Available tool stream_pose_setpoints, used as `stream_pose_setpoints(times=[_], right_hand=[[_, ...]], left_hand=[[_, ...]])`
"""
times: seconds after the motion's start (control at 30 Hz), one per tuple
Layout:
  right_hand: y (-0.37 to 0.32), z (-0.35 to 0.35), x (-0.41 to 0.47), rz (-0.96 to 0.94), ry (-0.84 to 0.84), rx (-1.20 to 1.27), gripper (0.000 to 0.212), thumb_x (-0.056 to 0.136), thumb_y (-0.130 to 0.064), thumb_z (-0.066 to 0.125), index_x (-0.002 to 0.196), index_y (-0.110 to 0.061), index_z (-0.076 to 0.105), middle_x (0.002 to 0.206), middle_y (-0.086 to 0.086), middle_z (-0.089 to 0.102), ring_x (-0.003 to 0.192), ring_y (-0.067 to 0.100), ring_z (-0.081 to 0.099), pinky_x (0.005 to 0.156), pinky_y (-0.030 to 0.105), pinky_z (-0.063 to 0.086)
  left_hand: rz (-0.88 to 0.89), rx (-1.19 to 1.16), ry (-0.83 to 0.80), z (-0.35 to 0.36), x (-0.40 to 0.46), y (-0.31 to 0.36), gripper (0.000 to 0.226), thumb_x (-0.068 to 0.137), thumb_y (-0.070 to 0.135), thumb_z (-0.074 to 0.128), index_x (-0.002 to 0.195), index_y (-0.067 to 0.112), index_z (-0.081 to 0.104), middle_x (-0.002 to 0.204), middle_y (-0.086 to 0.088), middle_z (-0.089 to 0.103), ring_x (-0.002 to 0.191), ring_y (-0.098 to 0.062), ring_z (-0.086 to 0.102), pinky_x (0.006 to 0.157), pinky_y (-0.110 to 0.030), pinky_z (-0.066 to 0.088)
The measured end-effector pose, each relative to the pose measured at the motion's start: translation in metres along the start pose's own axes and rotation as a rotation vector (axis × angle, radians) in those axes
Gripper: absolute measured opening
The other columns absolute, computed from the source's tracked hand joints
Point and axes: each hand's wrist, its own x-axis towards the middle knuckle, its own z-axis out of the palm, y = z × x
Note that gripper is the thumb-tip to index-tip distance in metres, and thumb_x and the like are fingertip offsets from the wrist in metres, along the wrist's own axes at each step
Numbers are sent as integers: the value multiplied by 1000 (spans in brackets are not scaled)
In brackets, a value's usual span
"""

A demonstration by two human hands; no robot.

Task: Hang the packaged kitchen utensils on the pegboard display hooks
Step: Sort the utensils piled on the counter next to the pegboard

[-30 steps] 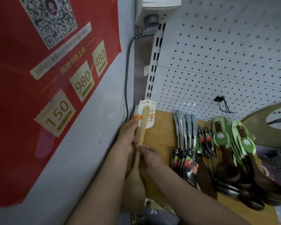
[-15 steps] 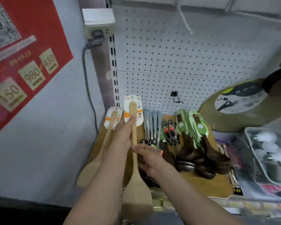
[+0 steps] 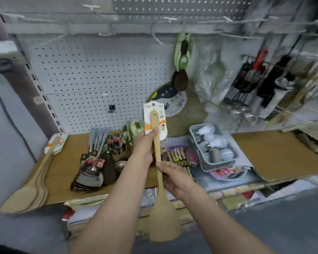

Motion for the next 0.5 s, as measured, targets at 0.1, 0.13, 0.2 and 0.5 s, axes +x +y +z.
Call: stream_pose_setpoints(times=[0.1,0.13,0.2,0.5], right_hand=[[-16,-64,-33,-60,49,58,18,73,-22,86,83,-15,73,76,8,66,62,18,57,63,32,42],[-21,-82,-45,-72,70,63,15,76,-21,84,83,-15,71,71,5,65,58,16,56,60,31,42],[-30,-117,-64,-98,119,70,12,86,-15,77,80,-16,67,62,0,60,51,12,52,54,26,42],[-83,-271,-101,-205,334,234,5,94,-17,71,91,-17,67,69,-1,62,59,9,58,53,22,47]], left_hand=[[-43,22,-97,67,-24,-29,5,95,15,68,99,13,67,80,-5,69,69,-22,62,70,-37,55],[-51,27,-127,85,-30,-40,5,95,15,68,99,13,67,82,-6,70,70,-22,63,70,-36,54],[-54,45,-184,122,-40,-58,7,94,14,68,100,12,67,84,-8,70,69,-22,63,65,-32,51],[-116,129,-361,310,-60,-131,5,94,15,70,91,11,68,72,-4,67,61,-17,61,56,-28,49]])
